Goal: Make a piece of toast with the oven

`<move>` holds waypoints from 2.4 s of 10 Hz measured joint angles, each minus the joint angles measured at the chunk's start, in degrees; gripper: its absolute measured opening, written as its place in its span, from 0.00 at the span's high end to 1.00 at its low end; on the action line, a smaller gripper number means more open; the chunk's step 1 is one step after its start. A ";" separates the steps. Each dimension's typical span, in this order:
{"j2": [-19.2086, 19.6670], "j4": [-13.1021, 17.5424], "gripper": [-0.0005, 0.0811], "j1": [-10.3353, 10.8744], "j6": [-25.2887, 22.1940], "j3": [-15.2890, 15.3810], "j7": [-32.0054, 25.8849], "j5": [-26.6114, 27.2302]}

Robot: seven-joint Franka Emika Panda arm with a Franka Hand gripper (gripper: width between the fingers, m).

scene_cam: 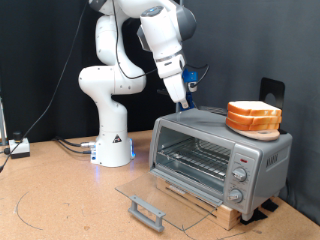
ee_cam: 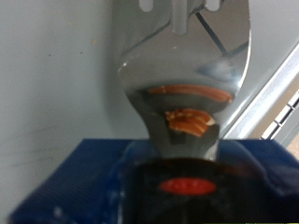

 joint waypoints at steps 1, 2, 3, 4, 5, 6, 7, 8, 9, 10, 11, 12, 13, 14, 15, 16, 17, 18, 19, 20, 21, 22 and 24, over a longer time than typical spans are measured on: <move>-0.22 0.12 0.51 0.09 -0.15 -0.04 -0.19 0.03; -0.53 0.17 0.51 0.16 -0.48 -0.07 -0.45 0.04; -0.77 0.25 0.51 0.29 -1.05 -0.12 -0.51 0.04; -0.88 0.42 0.51 0.30 -1.79 -0.12 -0.51 0.04; -0.94 0.53 0.51 0.31 -2.04 -0.13 -0.51 0.04; -0.98 0.62 0.51 0.31 -2.05 -0.12 -0.51 0.04; -0.99 0.77 0.51 0.31 -2.03 -0.12 -0.51 0.08; -0.99 0.97 0.51 0.31 -1.74 -0.12 -0.48 0.15; -0.98 1.12 0.51 0.30 -1.38 -0.07 -0.27 0.17; -0.87 1.23 0.51 0.22 -0.82 0.12 0.27 0.17; -0.54 1.36 0.51 0.05 0.01 0.49 0.98 0.14; 0.03 1.57 0.51 -0.30 1.13 1.11 1.59 0.10; 0.80 1.90 0.51 -0.68 2.09 1.72 2.30 -0.03; 1.83 2.38 0.51 -1.12 2.92 2.35 2.95 -0.10; 2.96 2.91 0.51 -1.50 3.58 2.87 3.48 -0.13; 4.04 3.46 0.51 -1.82 4.06 3.23 3.62 -0.17; 5.07 4.03 0.51 -2.09 4.69 3.61 3.62 -0.19; 5.91 4.53 0.51 -2.30 5.33 3.97 3.63 -0.20; 6.66 5.03 0.51 -2.49 5.81 4.21 3.63 -0.22; 7.37 5.56 0.51 -2.58 6.41 4.47 3.64 -0.24; 8.01 5.99 0.51 -2.73 7.10 4.78 3.64 -0.29; 8.60 6.42 0.51 -2.82 7.68 5.14 3.66 -0.40; 9.61 7.29 0.51 -3.11 8.06 5.58 3.71 -0.62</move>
